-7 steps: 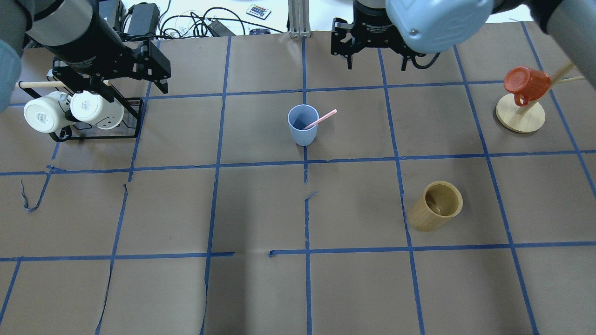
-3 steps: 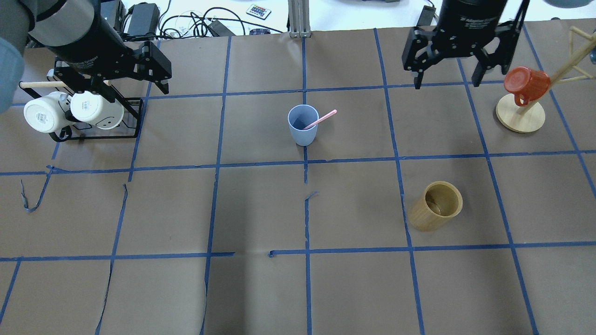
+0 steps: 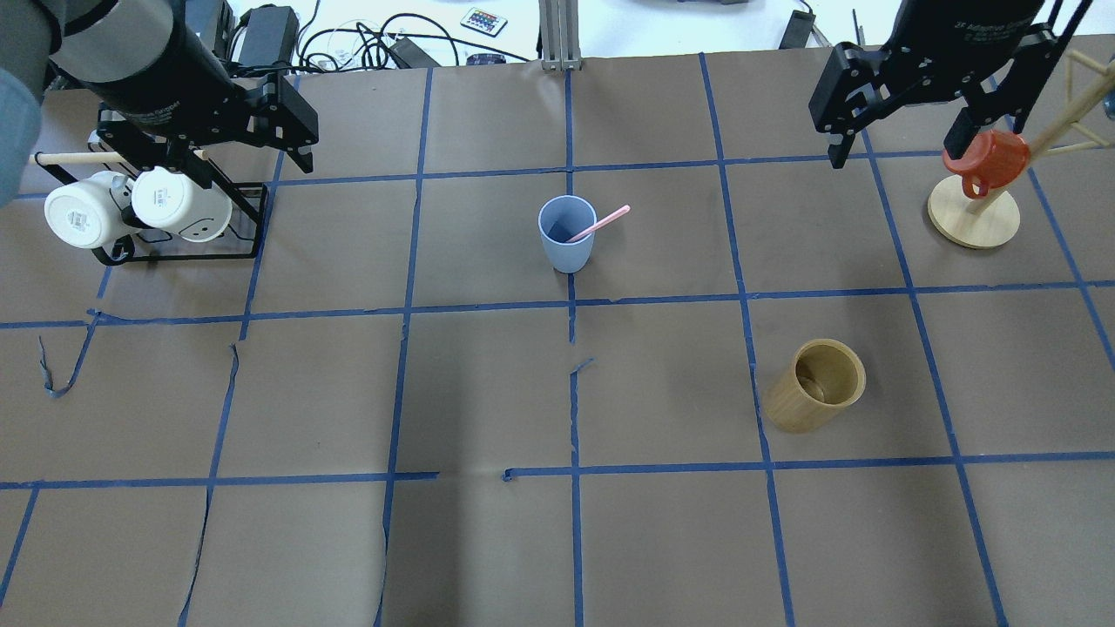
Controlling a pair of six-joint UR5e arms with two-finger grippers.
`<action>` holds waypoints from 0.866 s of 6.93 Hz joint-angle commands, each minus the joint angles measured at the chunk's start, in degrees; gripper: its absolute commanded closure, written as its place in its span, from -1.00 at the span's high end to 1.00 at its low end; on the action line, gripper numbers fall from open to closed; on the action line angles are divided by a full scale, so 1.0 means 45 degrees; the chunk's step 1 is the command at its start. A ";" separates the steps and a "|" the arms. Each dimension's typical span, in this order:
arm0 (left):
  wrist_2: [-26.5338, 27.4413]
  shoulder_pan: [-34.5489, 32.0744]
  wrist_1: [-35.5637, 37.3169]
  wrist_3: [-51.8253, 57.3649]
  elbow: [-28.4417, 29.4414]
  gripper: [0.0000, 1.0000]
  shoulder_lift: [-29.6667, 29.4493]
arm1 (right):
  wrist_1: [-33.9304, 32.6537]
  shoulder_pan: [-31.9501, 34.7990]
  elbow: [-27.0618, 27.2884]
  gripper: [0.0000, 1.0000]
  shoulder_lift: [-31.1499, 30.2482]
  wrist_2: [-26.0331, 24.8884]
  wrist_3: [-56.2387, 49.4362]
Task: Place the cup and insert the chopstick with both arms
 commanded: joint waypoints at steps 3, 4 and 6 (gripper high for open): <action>0.0084 -0.0003 -0.0524 0.0007 0.0079 1.00 0.0305 | -0.1194 -0.0175 0.1262 1.00 -0.0408 0.0587 -0.0658; 0.0084 -0.0023 -0.0545 0.0007 0.0059 1.00 0.0305 | -0.1873 -0.0156 0.1653 1.00 -0.0526 0.0610 -0.1108; 0.0084 -0.0003 -0.0526 0.0007 0.0001 1.00 0.0247 | -0.1881 -0.0137 0.1968 1.00 -0.0799 0.0571 -0.1151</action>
